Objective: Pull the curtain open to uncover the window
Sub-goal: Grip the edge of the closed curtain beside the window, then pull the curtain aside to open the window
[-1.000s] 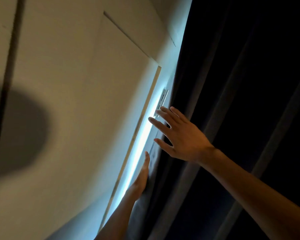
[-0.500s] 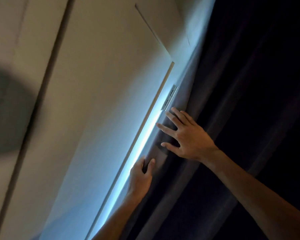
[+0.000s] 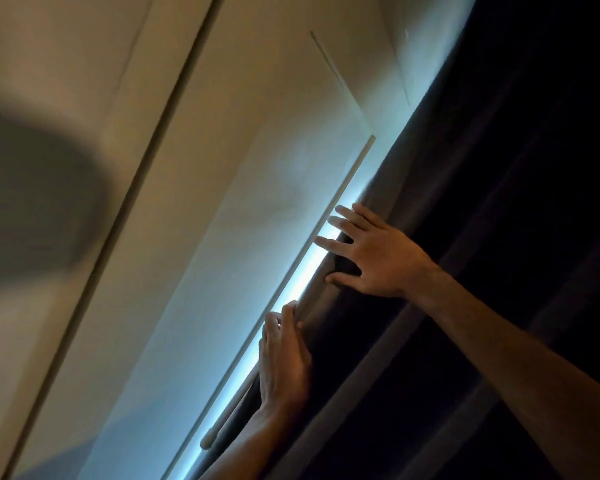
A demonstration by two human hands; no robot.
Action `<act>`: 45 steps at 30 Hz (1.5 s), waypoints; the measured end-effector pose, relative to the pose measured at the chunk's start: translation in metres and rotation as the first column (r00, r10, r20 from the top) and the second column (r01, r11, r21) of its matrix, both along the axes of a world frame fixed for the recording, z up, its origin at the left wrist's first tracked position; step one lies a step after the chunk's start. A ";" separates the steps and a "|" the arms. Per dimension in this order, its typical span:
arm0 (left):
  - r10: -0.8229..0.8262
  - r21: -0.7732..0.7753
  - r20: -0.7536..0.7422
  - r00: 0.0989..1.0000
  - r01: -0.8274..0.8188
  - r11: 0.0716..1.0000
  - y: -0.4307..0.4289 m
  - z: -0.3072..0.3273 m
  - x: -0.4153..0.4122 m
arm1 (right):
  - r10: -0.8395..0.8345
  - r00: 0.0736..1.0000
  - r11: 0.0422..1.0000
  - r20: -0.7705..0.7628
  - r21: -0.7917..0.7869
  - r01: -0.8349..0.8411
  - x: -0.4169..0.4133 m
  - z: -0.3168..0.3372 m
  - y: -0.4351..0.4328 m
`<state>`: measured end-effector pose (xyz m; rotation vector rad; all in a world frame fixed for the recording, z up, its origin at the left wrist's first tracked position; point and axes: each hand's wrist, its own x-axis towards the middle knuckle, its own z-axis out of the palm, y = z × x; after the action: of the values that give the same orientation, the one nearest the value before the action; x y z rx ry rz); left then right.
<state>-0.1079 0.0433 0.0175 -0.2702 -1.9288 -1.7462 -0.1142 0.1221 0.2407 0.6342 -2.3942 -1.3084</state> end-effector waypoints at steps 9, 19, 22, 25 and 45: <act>-0.044 -0.059 -0.045 0.998 0.041 0.997 -0.010 -0.004 -0.006 | -0.005 0.994 1.000 -0.105 0.011 0.007 0.001 -0.012 0.002; 0.148 0.043 0.016 0.989 -0.149 0.988 0.003 -0.007 -0.020 | 0.058 0.955 0.997 -0.291 0.065 -0.041 -0.014 -0.024 0.004; 0.184 0.056 -0.029 0.982 -0.182 0.982 0.008 -0.008 -0.020 | 0.057 0.949 0.997 -0.311 0.065 -0.039 -0.010 -0.026 0.011; 0.170 0.048 -0.090 0.981 -0.166 0.985 0.016 -0.011 -0.017 | 0.024 0.944 0.998 -0.330 0.060 -0.004 0.001 -0.027 0.024; -0.222 -0.332 -0.178 0.958 0.154 0.931 0.092 -0.010 0.079 | -0.257 0.889 0.966 -0.379 -0.067 0.251 0.144 -0.036 0.117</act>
<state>-0.0285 0.1357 0.0074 -0.7520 -2.0688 -1.4430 0.0296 0.2387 0.2050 0.0408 -2.2040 -1.3636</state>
